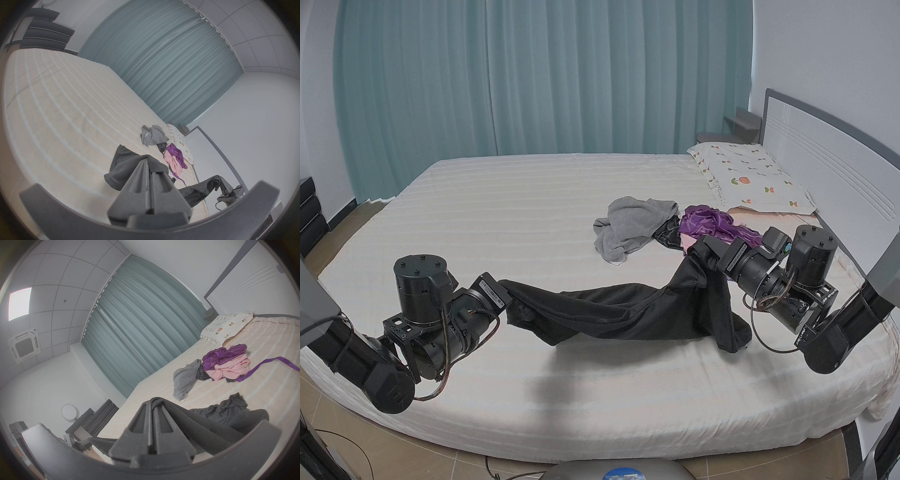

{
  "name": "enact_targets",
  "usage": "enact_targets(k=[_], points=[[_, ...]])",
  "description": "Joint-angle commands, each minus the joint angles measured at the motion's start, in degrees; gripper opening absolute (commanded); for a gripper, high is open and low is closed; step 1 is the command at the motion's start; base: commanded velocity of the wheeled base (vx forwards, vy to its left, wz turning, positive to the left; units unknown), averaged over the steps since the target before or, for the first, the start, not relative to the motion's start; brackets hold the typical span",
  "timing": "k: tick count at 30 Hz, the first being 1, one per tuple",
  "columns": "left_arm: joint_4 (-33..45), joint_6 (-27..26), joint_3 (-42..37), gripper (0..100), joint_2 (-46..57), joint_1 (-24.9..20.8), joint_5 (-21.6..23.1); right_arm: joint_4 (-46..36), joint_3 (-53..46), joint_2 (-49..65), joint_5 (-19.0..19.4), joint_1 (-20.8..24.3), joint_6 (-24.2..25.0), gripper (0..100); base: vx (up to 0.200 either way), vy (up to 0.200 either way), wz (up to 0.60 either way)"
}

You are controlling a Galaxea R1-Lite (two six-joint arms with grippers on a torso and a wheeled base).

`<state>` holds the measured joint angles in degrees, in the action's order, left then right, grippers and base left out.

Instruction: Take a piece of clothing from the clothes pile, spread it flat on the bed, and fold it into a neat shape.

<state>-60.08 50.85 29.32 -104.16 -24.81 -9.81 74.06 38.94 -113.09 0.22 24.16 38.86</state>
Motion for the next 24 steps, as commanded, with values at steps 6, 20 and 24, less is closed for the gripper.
enact_targets(k=[6, 20, 24], points=[[0.0, 0.0, 0.1, 0, 1.4, 0.1, 0.0, 0.0, 0.4, 2.7, 0.0, 0.4, 0.0, 0, 0.0, 0.2, 0.0], [0.0, -0.4, -0.1, 0, 3.2, 0.6, 0.0, -3.5, 0.4, 5.9, 0.0, 0.3, 0.0, 0, 0.0, 0.2, 0.0], [0.0, -0.5, -0.1, 0, 3.5, 0.6, 0.0, -3.7, 0.4, 5.8, 0.0, 0.0, 0.0, 0, 0.0, 0.2, 0.0]])
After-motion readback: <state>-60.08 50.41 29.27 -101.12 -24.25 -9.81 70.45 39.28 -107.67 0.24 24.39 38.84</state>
